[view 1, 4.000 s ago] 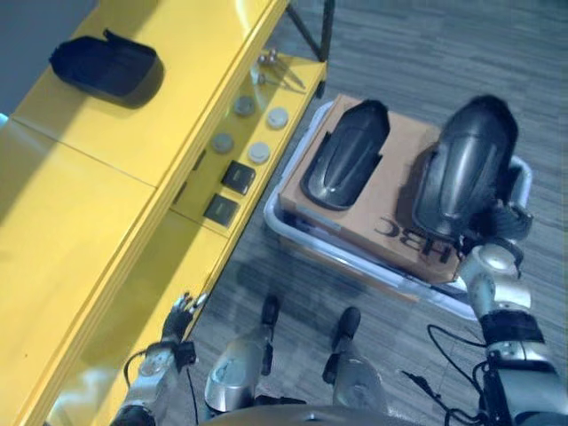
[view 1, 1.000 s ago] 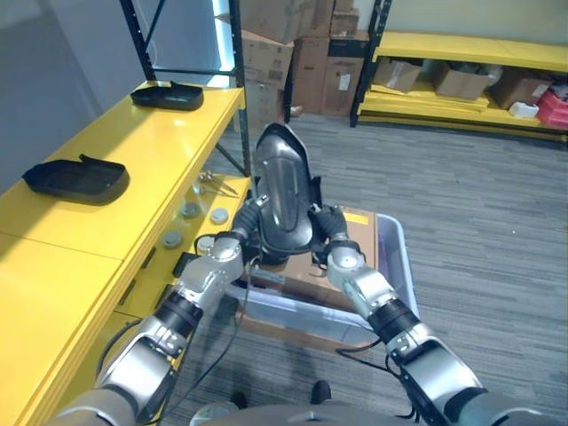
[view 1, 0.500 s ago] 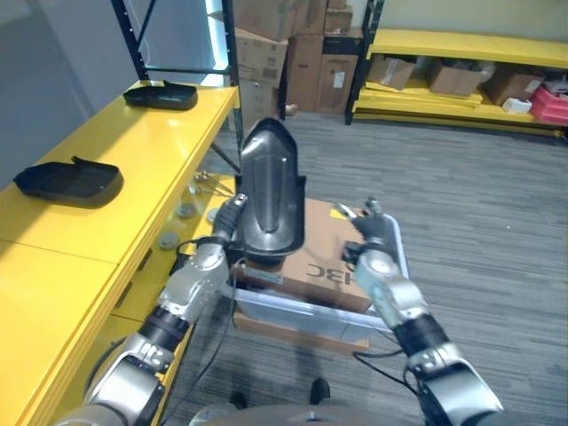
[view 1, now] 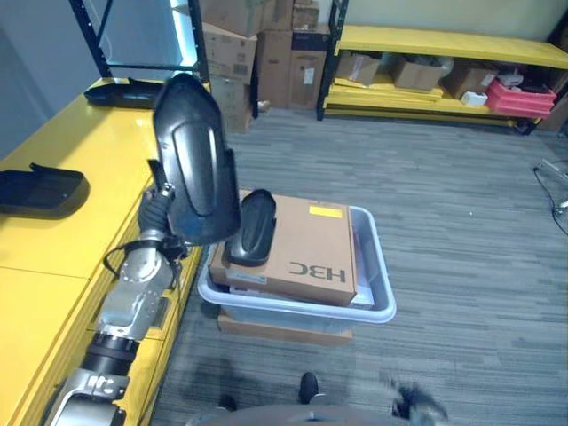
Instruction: Move parts from the plastic box to the shelf.
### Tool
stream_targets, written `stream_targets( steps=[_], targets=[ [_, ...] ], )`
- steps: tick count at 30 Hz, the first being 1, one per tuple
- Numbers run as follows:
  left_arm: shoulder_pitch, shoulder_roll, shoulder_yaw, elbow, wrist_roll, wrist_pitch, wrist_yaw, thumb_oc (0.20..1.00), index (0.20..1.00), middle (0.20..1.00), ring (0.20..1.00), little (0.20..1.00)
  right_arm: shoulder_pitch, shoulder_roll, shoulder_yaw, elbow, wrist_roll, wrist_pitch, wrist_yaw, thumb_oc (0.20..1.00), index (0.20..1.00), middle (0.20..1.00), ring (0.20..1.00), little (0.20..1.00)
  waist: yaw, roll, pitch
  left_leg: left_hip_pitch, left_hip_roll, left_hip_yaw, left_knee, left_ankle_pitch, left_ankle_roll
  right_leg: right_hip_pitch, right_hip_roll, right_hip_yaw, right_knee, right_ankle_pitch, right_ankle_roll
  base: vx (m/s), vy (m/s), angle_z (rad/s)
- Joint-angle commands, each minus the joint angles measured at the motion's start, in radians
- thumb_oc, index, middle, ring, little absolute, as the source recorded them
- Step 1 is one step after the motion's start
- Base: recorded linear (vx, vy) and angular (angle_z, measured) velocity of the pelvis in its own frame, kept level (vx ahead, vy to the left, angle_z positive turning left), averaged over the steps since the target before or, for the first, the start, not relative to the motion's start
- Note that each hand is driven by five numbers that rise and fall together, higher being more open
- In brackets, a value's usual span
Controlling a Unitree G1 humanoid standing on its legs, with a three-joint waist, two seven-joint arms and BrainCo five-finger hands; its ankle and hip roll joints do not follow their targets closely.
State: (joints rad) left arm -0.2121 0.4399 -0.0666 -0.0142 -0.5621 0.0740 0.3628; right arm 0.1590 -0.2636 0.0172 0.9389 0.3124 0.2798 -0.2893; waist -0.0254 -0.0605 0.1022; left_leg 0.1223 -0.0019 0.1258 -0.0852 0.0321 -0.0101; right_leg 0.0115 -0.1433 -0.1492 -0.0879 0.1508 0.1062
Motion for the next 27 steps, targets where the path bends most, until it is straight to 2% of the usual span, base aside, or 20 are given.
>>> stream_targets(
  steps=[1,3,6,8,11,14,15,16,17,19,20,21,23,24,26,27],
  targets=[
    [-0.071,0.042,0.075,-0.057,0.068,-0.099,-0.001,0.2,0.2,0.2,0.2,0.2,-0.039,-0.024,0.016,0.076,-0.118,-0.066,0.114,1.0,1.0,1.0,1.0,1.0,0.046,0.066,-0.03,-0.051,-0.006,-0.132,-0.002,0.007,0.016,0.053,-0.018,-0.03,0.085,-0.083,0.078,-0.01,-0.024,0.1],
    [-0.069,0.049,0.078,-0.054,0.074,-0.127,-0.003,0.2,0.2,0.2,0.2,0.2,-0.034,-0.012,0.042,0.131,-0.188,-0.084,0.155,1.0,1.0,1.0,1.0,1.0,0.045,0.072,-0.032,-0.068,-0.016,-0.185,-0.002,0.012,0.025,0.039,0.014,0.013,0.107,-0.106,0.061,-0.03,-0.033,0.33],
    [-0.064,0.045,0.08,-0.067,0.095,-0.143,0.005,0.2,0.2,0.2,0.2,0.2,-0.025,0.001,0.095,0.15,-0.195,-0.111,0.163,1.0,1.0,1.0,1.0,1.0,0.047,0.076,-0.031,-0.088,-0.027,-0.254,-0.002,0.023,0.021,0.034,0.054,0.054,0.109,-0.124,0.037,-0.03,-0.041,0.75],
    [-0.015,0.052,0.113,-0.109,0.138,-0.13,0.041,0.2,0.2,0.2,0.2,0.2,-0.023,-0.003,0.137,0.13,-0.214,-0.122,0.168,1.0,1.0,1.0,1.0,1.0,0.069,0.074,-0.022,-0.099,-0.023,-0.284,-0.002,0.034,0.007,0.041,0.07,0.041,0.096,-0.13,0.024,-0.05,-0.081,1.28],
    [0.056,0.052,0.157,-0.15,0.166,-0.135,0.059,0.2,0.2,0.2,0.2,0.2,-0.021,-0.016,0.171,0.098,-0.26,-0.123,0.18,1.0,1.0,1.0,1.0,1.0,0.094,0.072,-0.008,-0.114,-0.007,-0.282,-0.002,0.051,-0.015,0.052,0.082,0.003,0.078,-0.129,0.014,-0.06,-0.071,0.6],
    [0.093,0.048,0.185,-0.165,0.176,-0.139,0.054,0.2,0.2,0.2,0.2,0.2,-0.016,-0.029,0.182,0.097,-0.279,-0.127,0.179,1.0,1.0,1.0,1.0,1.0,0.118,0.073,0.008,-0.138,0.006,-0.232,-0.001,0.072,-0.036,0.066,0.086,-0.056,0.063,-0.128,0.008,-0.05,-0.004,0.65],
    [0.097,0.037,0.184,-0.167,0.182,-0.14,0.022,0.2,0.2,0.2,0.2,0.2,0.002,-0.022,0.165,0.098,-0.278,-0.141,0.159,1.0,1.0,1.0,1.0,1.0,0.113,0.076,0.022,-0.161,0.017,-0.1,0.004,0.081,-0.048,0.087,0.078,-0.143,0.058,-0.129,0.013,-0.05,0.031,0.7],
    [0.096,0.033,0.18,-0.165,0.184,-0.14,0.01,0.2,0.2,0.2,0.2,0.2,0.007,-0.021,0.16,0.097,-0.276,-0.139,0.155,1.0,1.0,1.0,1.0,1.0,0.109,0.077,0.023,-0.168,0.023,-0.051,0.006,0.085,-0.052,0.091,0.075,-0.168,0.059,-0.129,0.014,-0.03,0.074,1.55],
    [0.086,0.022,0.162,-0.147,0.19,-0.145,-0.011,0.2,0.2,0.2,0.2,0.2,0.02,-0.016,0.149,0.094,-0.259,-0.133,0.135,1.0,1.0,1.0,1.0,1.0,0.087,0.081,0.033,-0.178,0.028,0.092,0.014,0.095,-0.059,0.111,0.065,-0.239,0.066,-0.134,0.021,0.0,0.066,1.91],
    [0.08,0.018,0.151,-0.137,0.189,-0.143,-0.015,0.2,0.2,0.2,0.2,0.2,0.018,-0.014,0.144,0.106,-0.257,-0.134,0.129,1.0,1.0,1.0,1.0,1.0,0.079,0.085,0.036,-0.185,0.026,0.146,0.017,0.1,-0.057,0.116,0.061,-0.265,0.075,-0.138,0.021,0.06,0.079,2.02],
    [0.079,0.016,0.141,-0.128,0.198,-0.14,-0.002,0.2,0.2,0.2,0.2,0.2,0.011,-0.015,0.142,0.12,-0.262,-0.135,0.126,1.0,1.0,1.0,1.0,1.0,0.075,0.085,0.033,-0.181,0.02,0.17,0.012,0.089,-0.064,0.128,0.057,-0.271,0.087,-0.16,0.028,0.15,0.124,2.26],
    [0.081,0.015,0.133,-0.118,0.211,-0.148,0.016,0.2,0.2,0.2,0.2,0.2,0.0,-0.018,0.142,0.132,-0.274,-0.135,0.125,1.0,1.0,1.0,1.0,1.0,0.077,0.089,0.033,-0.187,0.015,0.188,0.013,0.092,-0.059,0.129,0.054,-0.28,0.102,-0.17,0.026,0.22,0.168,1.86],
    [0.096,0.022,0.135,-0.106,0.219,-0.167,0.029,0.2,0.2,0.2,0.2,0.2,-0.018,-0.025,0.145,0.148,-0.278,-0.138,0.126,1.0,1.0,1.0,1.0,1.0,0.091,0.091,0.034,-0.199,-0.001,0.179,0.022,0.089,-0.048,0.129,0.053,-0.278,0.121,-0.186,0.019,0.15,0.123,1.04],
    [0.121,0.035,0.147,-0.113,0.231,-0.175,0.039,0.2,0.2,0.2,0.2,0.2,-0.045,-0.03,0.149,0.156,-0.287,-0.141,0.131,1.0,1.0,1.0,1.0,1.0,0.12,0.093,0.034,-0.215,-0.02,0.148,0.039,0.077,-0.033,0.134,0.048,-0.27,0.139,-0.205,0.014,0.14,0.07,0.23],
    [0.14,0.045,0.163,-0.123,0.232,-0.182,0.032,0.2,0.2,0.2,0.2,0.2,-0.06,-0.029,0.152,0.155,-0.274,-0.141,0.131,1.0,1.0,1.0,1.0,1.0,0.141,0.092,0.033,-0.224,-0.03,0.132,0.055,0.064,-0.021,0.139,0.036,-0.271,0.165,-0.226,0.013,0.23,0.107,0.06],
    [0.161,0.062,0.191,-0.14,0.241,-0.184,0.006,0.2,0.2,0.2,0.2,0.2,-0.07,-0.013,0.157,0.125,-0.232,-0.133,0.119,1.0,1.0,1.0,1.0,1.0,0.172,0.09,0.028,-0.218,-0.052,0.092,0.078,0.038,0.009,0.143,0.008,-0.271,0.252,-0.254,0.023,0.25,0.109,0.23]
  ],
)
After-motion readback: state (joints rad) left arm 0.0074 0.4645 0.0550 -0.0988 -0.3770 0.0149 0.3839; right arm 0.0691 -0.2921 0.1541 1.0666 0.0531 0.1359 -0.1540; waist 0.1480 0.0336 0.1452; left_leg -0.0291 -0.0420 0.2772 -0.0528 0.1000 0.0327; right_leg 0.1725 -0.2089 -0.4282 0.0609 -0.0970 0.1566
